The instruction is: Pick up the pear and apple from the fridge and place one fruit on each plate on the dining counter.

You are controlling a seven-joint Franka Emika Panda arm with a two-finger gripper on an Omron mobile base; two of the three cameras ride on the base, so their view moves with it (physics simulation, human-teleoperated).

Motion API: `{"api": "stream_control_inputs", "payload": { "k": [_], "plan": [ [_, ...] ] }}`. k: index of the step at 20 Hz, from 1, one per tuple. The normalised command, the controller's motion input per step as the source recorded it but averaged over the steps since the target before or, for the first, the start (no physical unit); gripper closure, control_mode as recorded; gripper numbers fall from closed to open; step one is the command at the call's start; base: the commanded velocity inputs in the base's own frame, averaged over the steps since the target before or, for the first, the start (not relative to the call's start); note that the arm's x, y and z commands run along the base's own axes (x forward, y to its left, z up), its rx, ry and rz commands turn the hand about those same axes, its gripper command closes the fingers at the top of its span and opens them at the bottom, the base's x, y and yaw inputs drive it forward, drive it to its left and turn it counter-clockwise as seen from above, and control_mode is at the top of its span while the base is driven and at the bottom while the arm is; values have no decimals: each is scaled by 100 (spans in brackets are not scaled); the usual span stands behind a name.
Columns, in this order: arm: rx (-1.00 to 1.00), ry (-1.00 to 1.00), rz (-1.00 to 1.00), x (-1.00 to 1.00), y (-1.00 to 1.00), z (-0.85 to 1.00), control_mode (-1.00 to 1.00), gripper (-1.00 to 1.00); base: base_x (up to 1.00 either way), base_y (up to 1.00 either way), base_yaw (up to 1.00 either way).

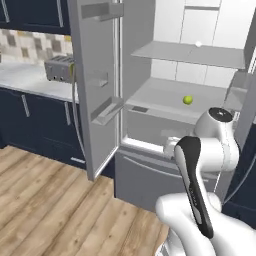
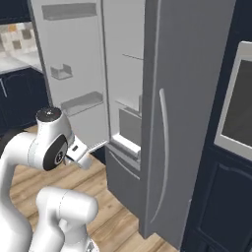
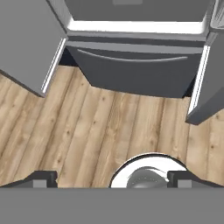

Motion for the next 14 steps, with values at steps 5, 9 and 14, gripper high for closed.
{"api": "stream_control_inputs", "payload": {
  "k": [5,9,14],
  "plan": [
    [0,0,0,0,0,0,100,-100,77,24,-42],
    [0,0,0,0,0,0,100,-100,76,20,-36],
    [0,0,0,0,0,0,100,-100,72,21,-36]
  ]
}}
